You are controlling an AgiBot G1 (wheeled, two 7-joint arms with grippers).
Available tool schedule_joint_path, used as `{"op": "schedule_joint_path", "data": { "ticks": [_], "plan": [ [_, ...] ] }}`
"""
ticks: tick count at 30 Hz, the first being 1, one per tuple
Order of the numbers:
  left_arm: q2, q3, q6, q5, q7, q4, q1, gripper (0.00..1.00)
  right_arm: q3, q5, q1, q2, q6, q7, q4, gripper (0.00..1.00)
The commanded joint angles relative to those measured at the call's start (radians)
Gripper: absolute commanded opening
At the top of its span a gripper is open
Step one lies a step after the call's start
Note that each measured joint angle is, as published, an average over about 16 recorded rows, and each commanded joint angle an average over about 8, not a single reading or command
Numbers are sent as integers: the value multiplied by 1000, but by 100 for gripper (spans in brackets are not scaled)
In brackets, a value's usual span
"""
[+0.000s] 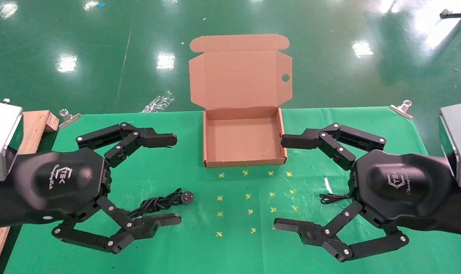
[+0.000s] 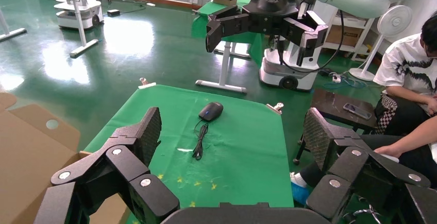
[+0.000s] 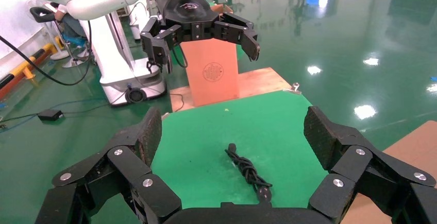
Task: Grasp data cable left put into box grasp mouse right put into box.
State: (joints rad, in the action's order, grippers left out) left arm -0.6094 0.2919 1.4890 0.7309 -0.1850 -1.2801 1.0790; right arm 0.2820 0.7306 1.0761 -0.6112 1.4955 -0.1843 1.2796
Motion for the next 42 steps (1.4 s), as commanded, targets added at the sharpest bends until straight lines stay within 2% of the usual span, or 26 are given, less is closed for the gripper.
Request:
{"op": "schedule_joint_path", "data": {
  "ticks": [1, 36, 39, 42],
  "plan": [
    [0, 0, 0, 0, 0, 0, 0, 100, 0, 0, 0, 0, 0, 0, 0, 100],
    [0, 0, 0, 1, 0, 0, 0, 100, 0, 0, 0, 0, 0, 0, 1, 100],
    [1, 5, 2, 14, 4, -4, -1, 100, 2, 8, -3, 4, 0, 0, 0, 100],
    [2, 27, -3, 75, 16, -16, 3, 100, 15, 44, -13, 17, -3, 3, -2, 100]
  ]
}}
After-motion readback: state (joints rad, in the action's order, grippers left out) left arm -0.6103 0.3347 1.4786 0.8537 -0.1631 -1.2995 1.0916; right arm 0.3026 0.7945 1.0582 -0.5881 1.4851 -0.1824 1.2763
